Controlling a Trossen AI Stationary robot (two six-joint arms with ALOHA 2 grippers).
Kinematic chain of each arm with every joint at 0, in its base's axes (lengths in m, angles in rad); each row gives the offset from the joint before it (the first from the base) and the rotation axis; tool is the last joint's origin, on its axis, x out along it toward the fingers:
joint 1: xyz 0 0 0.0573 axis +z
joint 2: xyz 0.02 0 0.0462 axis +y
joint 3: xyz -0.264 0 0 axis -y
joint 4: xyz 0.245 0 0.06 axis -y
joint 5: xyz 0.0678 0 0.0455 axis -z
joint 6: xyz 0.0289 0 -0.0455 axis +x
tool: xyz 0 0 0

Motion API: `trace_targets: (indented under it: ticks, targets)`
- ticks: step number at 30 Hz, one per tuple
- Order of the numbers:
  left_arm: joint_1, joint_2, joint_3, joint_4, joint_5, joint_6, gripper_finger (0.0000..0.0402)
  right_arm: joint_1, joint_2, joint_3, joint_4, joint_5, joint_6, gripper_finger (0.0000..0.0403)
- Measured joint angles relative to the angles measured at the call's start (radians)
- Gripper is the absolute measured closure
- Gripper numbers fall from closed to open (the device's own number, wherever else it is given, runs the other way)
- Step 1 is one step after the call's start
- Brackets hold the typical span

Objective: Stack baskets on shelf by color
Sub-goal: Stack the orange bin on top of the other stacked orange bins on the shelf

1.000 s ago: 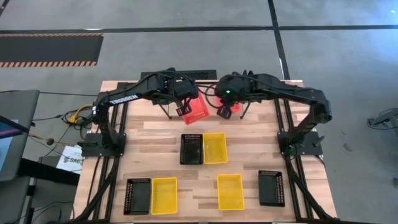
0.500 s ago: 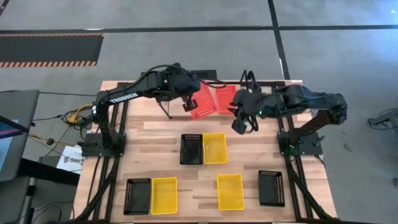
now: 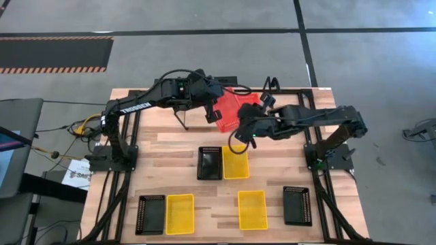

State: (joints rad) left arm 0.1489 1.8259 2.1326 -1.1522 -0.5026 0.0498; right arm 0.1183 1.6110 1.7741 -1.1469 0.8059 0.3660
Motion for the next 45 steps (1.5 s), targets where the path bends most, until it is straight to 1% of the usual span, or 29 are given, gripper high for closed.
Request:
trace_targets:
  ticks: [11, 17, 19, 20, 23, 24, 29, 33, 35, 37, 38, 42, 45]
  targets:
    - [-0.009, 0.000, 0.000, 0.002, -0.002, 0.016, 0.0402, -0.092, 0.048, 0.001, 0.013, 0.008, -0.023, 0.0280]
    - [-0.009, 0.000, 0.000, 0.003, 0.000, 0.021, 0.0402, -0.133, 0.067, 0.000, 0.030, -0.016, -0.026, 0.0287]
    - [-0.009, 0.000, 0.000, 0.005, 0.002, 0.021, 0.0402, -0.147, 0.066, 0.000, 0.036, -0.056, -0.026, 0.0303]
    - [-0.009, 0.000, 0.000, 0.005, 0.002, 0.021, 0.0402, -0.155, 0.065, 0.000, 0.037, -0.077, -0.025, 0.0317]
    - [-0.009, 0.000, 0.000, 0.004, 0.002, 0.020, 0.0401, -0.168, 0.065, 0.000, 0.037, -0.111, -0.020, 0.0379]
    - [-0.009, 0.000, 0.000, 0.008, 0.000, 0.020, 0.0401, -0.171, 0.064, 0.000, 0.038, -0.112, -0.023, 0.0388]
    - [-0.013, -0.001, 0.000, 0.029, -0.002, 0.041, 0.0396, -0.175, 0.063, 0.001, 0.036, -0.112, -0.038, 0.0397]
    - [-0.023, -0.001, 0.005, 0.067, -0.006, 0.092, 0.0367, -0.175, 0.063, 0.001, 0.034, -0.113, -0.045, 0.0399]
    - [-0.030, 0.000, 0.030, 0.064, -0.002, 0.116, 0.0343, -0.174, 0.063, 0.001, 0.036, -0.115, -0.046, 0.0399]
    - [-0.039, -0.001, 0.057, 0.119, -0.007, 0.144, 0.0316, -0.174, 0.066, 0.001, 0.030, -0.143, -0.068, 0.0401]
    - [-0.045, -0.005, 0.067, 0.119, -0.016, 0.165, 0.0301, -0.172, 0.069, -0.003, 0.028, -0.149, -0.070, 0.0401]
    - [-0.084, -0.003, 0.111, 0.112, -0.152, 0.231, 0.0246, -0.162, 0.060, -0.002, 0.094, -0.147, -0.097, 0.0401]
    - [-0.117, -0.003, 0.143, 0.091, -0.281, 0.245, 0.0216, -0.167, 0.057, -0.001, 0.097, -0.140, -0.117, 0.0402]
